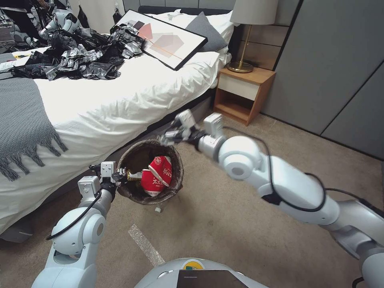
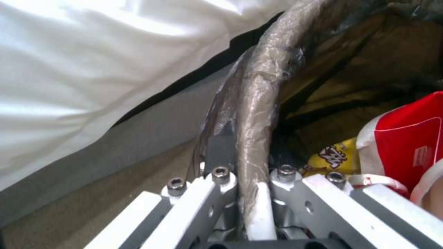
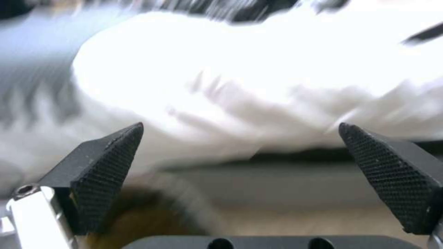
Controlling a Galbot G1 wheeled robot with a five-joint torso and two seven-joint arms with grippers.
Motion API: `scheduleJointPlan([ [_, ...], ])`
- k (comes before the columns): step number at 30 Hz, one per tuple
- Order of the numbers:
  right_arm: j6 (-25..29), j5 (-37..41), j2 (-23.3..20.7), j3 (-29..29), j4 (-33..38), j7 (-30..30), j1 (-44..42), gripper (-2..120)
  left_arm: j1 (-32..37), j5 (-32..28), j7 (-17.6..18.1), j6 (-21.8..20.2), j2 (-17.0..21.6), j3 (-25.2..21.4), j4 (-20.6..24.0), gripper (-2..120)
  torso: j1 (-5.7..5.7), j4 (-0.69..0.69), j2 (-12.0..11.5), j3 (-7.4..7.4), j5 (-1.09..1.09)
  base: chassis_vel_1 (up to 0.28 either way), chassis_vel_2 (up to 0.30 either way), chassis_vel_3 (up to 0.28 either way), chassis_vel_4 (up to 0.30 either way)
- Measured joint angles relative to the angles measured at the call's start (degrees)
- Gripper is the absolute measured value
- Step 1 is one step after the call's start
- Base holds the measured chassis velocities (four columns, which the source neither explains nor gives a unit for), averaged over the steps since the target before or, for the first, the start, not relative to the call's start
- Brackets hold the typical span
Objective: Pick up the trash bin, then pick up the garbage from the floor and place it into the trash bin.
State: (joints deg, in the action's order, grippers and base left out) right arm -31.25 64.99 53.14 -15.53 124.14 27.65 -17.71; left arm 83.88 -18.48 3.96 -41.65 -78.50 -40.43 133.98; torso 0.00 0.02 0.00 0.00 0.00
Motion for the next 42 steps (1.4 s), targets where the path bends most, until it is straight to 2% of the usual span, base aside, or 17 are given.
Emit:
scheduleJointPlan([
  [2, 2.0, -3.9, -2.0, 6.4, 1.0, 1.3, -3.5, 100, 0.1, -0.1, 0.1, 0.0, -0.1, 0.0, 0.2, 0, 0.00, 0.00, 0.0, 0.00, 0.01, 0.000, 0.000, 0.000, 0.000],
  [3, 2.0, -3.9, -2.0, 6.4, 1.0, 1.3, -3.5, 100, 0.1, -0.1, 0.1, 0.0, -0.1, 0.0, 0.2, 0, 0.00, 0.00, 0.0, 0.00, 0.01, 0.000, 0.000, 0.000, 0.000],
  [5, 3.2, -11.6, -4.5, 15.3, 1.6, 1.2, -10.1, 100, 0.3, 0.0, 0.2, 0.0, -0.1, -0.1, 0.2, 0, 0.00, -0.01, 0.0, 0.00, 0.02, 0.000, 0.000, 0.000, 0.000],
  [6, 3.2, -11.6, -4.5, 15.3, 1.6, 1.2, -10.1, 100, 0.3, 0.0, 0.2, 0.0, -0.1, -0.1, 0.2, 0, 0.00, -0.01, 0.0, 0.00, 0.02, 0.000, 0.000, 0.000, 0.000],
  [9, 6.5, -25.2, -5.0, 32.2, 1.5, 0.1, -25.7, 100, 0.4, 0.1, 0.4, 0.2, -0.1, 0.0, 0.3, 0, 0.00, -0.03, 0.0, -0.01, 0.02, 0.000, 0.000, 0.000, 0.000],
  [10, 6.5, -25.2, -5.0, 32.2, 1.5, 0.1, -25.7, 100, 0.4, 0.1, 0.4, 0.2, -0.1, 0.0, 0.3, 0, 0.00, -0.03, 0.0, -0.01, 0.02, 0.000, 0.000, 0.000, 0.000],
  [12, 9.1, -33.3, -2.1, 41.6, 1.1, -1.8, -39.0, 100, 0.3, -0.4, 0.8, 0.3, -0.2, 0.3, 0.3, 0, 0.00, -0.04, 0.0, 0.00, 0.07, 0.000, 0.000, 0.000, 0.000],
  [13, 9.1, -33.3, -2.1, 41.6, 1.1, -1.8, -39.0, 100, 0.3, -0.4, 0.8, 0.3, -0.2, 0.3, 0.3, 0, 0.00, -0.04, 0.0, 0.00, 0.07, 0.000, 0.000, 0.000, 0.000],
  [15, 11.4, -41.1, 1.0, 46.0, 0.3, -3.6, -47.2, 100, 0.5, -1.1, 1.1, 0.4, -0.1, 0.5, 0.4, 0, 0.00, -0.04, 0.0, -0.01, 0.01, 0.000, 0.000, 0.000, 0.000],
  [16, 13.6, -46.9, 4.3, 48.1, -0.7, -5.2, -52.3, 100, 0.5, -1.3, 1.1, 0.5, -0.1, 0.6, 0.4, 0, 0.00, -0.05, 0.0, 0.00, 0.02, 0.000, 0.000, 0.000, 0.000],
  [17, 13.6, -46.9, 4.3, 48.1, -0.7, -5.2, -52.3, 100, 0.5, -1.3, 1.1, 0.5, -0.1, 0.6, 0.4, 0, 0.00, -0.05, 0.0, 0.00, 0.02, 0.000, 0.000, 0.000, 0.000],
  [19, 17.1, -54.0, 11.0, 49.5, -2.2, -6.6, -57.7, 100, 0.7, -1.3, 1.4, 0.7, -0.2, 0.6, 0.4, 0, 0.00, -0.04, 0.0, -0.01, 0.02, 0.000, 0.000, 0.000, 0.000],
  [20, 19.8, -58.0, 16.0, 50.0, -3.4, -7.4, -60.2, 100, 0.8, -1.4, 1.6, 0.8, -0.3, 0.8, 0.4, 0, 0.00, 0.00, 0.0, -0.01, 0.02, 0.000, 0.000, 0.000, 0.000],
  [21, 19.8, -58.0, 16.0, 50.0, -3.4, -7.4, -60.2, 100, 0.8, -1.4, 1.6, 0.8, -0.3, 0.8, 0.4, 0, 0.00, 0.00, 0.0, -0.01, 0.02, 0.000, 0.000, 0.000, 0.000],
  [24, 25.9, -64.7, 24.2, 50.8, -6.3, -9.1, -63.7, 100, 0.9, -1.8, 2.3, 0.9, -0.4, 1.0, 0.3, 0, 0.00, 0.00, 0.0, 0.00, -0.03, 0.000, 0.000, 0.000, 0.000],
  [28, 30.3, -68.7, 27.9, 51.9, -8.8, -10.2, -65.4, 100, 1.0, -2.6, 3.2, 1.0, -0.4, 1.2, 0.2, 0, 0.00, -0.02, 0.0, 0.00, -0.01, 0.000, 0.000, 0.000, 0.000],
  [42, 27.3, -66.2, 24.8, 50.6, -8.3, -10.6, -61.8, 100, 1.7, -1.3, 2.4, 0.9, -0.3, 0.8, 0.3, 0, 0.00, -0.01, 0.0, 0.00, 0.00, 0.000, 0.000, 0.000, 0.000],
])
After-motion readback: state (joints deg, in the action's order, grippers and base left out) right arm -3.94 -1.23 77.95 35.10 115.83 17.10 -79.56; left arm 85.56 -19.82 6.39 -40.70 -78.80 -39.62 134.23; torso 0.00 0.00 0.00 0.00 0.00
